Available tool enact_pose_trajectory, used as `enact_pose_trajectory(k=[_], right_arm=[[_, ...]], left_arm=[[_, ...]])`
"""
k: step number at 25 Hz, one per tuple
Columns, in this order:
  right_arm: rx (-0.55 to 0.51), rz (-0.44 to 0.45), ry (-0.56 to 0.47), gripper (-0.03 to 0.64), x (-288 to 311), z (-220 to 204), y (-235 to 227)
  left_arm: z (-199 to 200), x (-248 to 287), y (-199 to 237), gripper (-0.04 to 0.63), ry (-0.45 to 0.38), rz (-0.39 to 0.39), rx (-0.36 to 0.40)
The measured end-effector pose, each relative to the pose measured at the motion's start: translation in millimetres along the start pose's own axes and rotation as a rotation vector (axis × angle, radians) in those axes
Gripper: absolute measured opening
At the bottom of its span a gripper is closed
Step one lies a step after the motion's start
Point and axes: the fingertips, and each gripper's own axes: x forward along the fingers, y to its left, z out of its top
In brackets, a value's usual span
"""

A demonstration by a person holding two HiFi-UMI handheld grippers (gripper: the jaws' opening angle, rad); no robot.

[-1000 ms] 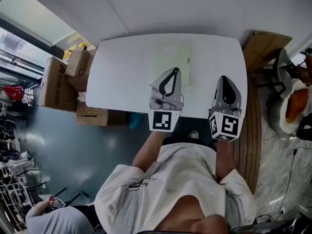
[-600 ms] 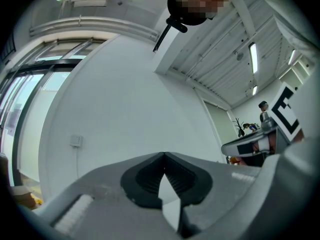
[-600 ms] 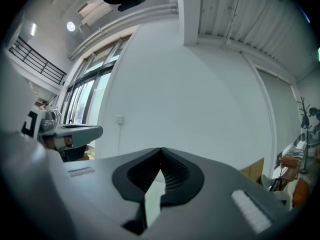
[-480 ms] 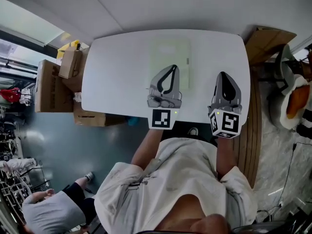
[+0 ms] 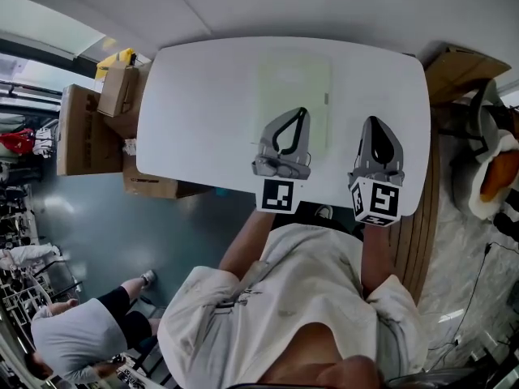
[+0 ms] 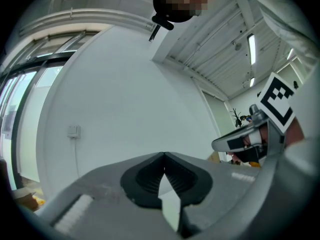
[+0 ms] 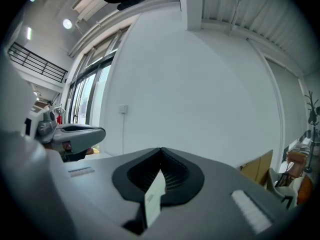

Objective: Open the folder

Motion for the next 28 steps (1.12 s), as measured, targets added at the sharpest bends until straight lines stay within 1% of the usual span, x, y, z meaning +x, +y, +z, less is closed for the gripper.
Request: enact_pose_trajectory(k=[3,6,13,18,23,28], right_arm=[[0.006,0.008,0.021,0.002,6.7,-11.8,1.8],[0.007,0.018,0.043,0.002,12.2,-24.9,4.9],[0.012,0.031,0.095,0.002,23.2,-51.5,9.0],[0.009,0.054,0.141,0.002,28.8,-76.5,12.8],[0.003,0.089,0.2,0.002,34.3,-105.6,20.7],[0.002,0.102,0.235,0.002,33.6,-121.8,23.8]], left_arm=[[-14.7,2.7,-4.2,0.002,0.026,-0.017,0.016],[-30.9,2.4,-8.3,0.002,0.054,-0.031,0.016],[-60.8,2.7,-14.0,0.012,0.108,-0.064,0.06],[-87.2,-1.6,-25.2,0.044,0.169,-0.099,0.09],[-118.3,-5.9,-40.1,0.085,0.23,-0.171,0.15],[-140.1,-13.5,-58.1,0.112,0.276,-0.24,0.185]])
